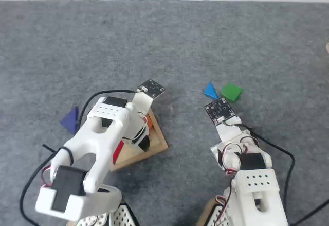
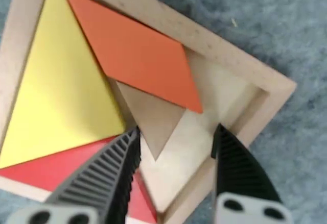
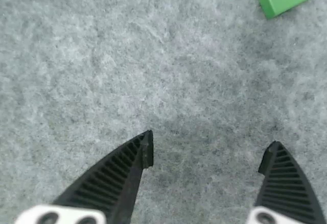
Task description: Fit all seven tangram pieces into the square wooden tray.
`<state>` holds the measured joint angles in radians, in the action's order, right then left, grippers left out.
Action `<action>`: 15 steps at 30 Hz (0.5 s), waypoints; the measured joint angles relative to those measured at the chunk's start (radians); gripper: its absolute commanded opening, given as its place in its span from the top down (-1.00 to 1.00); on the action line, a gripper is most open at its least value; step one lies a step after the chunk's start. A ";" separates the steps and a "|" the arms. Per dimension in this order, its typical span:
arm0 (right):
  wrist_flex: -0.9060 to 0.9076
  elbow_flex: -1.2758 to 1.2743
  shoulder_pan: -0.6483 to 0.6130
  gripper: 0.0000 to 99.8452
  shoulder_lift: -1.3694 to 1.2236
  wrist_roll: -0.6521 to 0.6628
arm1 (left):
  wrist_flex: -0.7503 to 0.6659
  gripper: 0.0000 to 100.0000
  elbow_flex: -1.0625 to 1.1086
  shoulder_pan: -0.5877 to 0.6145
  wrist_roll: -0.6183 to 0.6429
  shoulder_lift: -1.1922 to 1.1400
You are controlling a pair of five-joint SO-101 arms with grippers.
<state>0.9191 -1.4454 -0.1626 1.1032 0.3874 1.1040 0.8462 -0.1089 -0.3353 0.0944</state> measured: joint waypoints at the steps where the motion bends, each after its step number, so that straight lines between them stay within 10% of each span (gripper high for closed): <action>1: 0.000 0.000 0.000 0.33 0.000 0.000 | 0.000 0.55 0.000 0.000 0.000 0.000; 15: 0.000 0.000 0.000 0.33 0.000 0.000 | 0.005 0.87 0.058 -0.032 0.044 0.078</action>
<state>0.9191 -1.4454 -0.1626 1.1032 0.3874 1.1086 0.9045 -0.1412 -0.2908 0.1726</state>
